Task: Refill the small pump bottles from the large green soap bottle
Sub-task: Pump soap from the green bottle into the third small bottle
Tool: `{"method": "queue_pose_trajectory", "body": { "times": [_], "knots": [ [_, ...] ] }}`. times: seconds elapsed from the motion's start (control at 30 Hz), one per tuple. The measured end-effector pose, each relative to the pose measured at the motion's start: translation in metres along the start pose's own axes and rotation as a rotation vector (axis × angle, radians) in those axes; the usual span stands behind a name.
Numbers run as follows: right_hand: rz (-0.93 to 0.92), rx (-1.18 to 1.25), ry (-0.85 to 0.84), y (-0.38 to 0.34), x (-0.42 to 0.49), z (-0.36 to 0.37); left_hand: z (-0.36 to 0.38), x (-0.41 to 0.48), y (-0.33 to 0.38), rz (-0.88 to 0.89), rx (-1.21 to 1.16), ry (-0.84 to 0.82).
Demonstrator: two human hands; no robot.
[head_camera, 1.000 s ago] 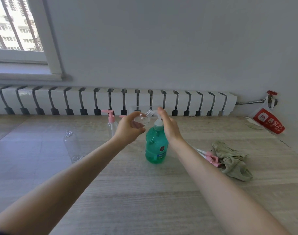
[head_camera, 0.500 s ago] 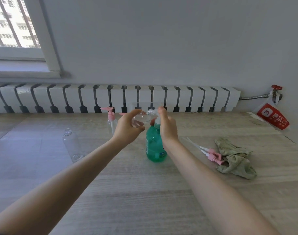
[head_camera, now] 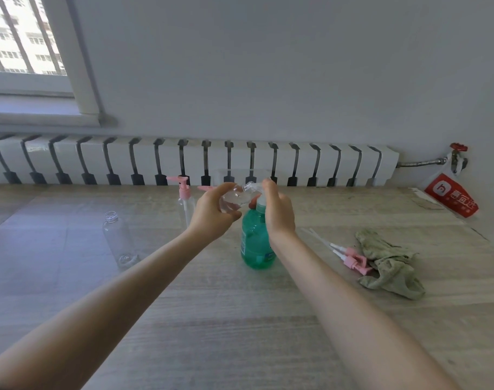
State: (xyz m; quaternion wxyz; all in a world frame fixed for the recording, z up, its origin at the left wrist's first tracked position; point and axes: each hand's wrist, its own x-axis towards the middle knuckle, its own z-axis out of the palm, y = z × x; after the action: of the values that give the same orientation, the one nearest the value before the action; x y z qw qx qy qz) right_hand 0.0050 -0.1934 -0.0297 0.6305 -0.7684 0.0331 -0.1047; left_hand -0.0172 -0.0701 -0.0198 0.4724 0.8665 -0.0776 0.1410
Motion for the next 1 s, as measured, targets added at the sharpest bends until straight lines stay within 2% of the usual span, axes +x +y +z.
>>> {"method": "queue_pose_trajectory", "body": {
  "times": [0.2, 1.0],
  "knots": [
    [0.009, 0.031, -0.014, -0.0005, -0.0004, -0.0021, 0.0004, -0.0021, 0.0066, -0.023, -0.073, -0.006],
    [-0.013, -0.051, 0.022, -0.0028, -0.0022, -0.0001, 0.0013, -0.0024, 0.0051, -0.034, -0.043, 0.0]
  ]
}}
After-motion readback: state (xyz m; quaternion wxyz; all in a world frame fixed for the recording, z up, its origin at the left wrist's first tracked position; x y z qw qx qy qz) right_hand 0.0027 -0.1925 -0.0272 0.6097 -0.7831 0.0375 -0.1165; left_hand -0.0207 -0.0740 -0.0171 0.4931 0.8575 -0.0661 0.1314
